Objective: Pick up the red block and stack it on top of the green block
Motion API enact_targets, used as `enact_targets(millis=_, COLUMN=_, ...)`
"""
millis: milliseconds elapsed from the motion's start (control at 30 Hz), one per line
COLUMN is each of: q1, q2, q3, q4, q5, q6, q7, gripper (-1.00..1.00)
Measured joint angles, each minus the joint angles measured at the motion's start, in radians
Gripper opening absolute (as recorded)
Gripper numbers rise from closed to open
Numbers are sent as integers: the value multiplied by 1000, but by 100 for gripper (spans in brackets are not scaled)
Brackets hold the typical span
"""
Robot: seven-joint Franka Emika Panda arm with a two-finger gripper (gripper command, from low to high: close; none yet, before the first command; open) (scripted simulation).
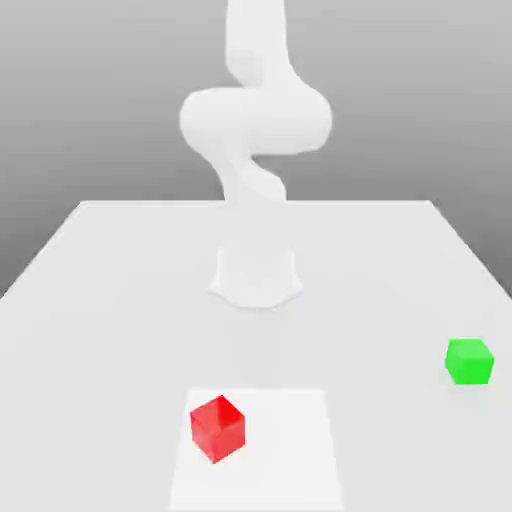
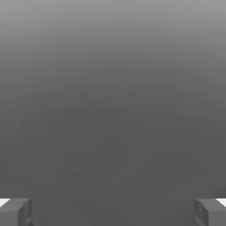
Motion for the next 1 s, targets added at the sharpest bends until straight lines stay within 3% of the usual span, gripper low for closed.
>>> enact_targets(millis=367, q1=-106, q2=406, q3=56, q4=-194, q5=35, q6=220, q7=333, gripper=0)
enact_targets(millis=667, q1=-152, q2=733, q3=50, q4=-350, q5=-17, q6=399, q7=658, gripper=0)
enact_targets(millis=867, q1=-134, q2=950, q3=23, q4=-339, q5=-54, q6=574, q7=715, gripper=0)
enact_targets(millis=900, q1=-133, q2=978, q3=21, q4=-335, q5=-59, q6=597, q7=719, gripper=-100)
enact_targets(millis=1000, q1=-133, q2=978, q3=21, q4=-335, q5=-60, q6=598, q7=720, gripper=-100)
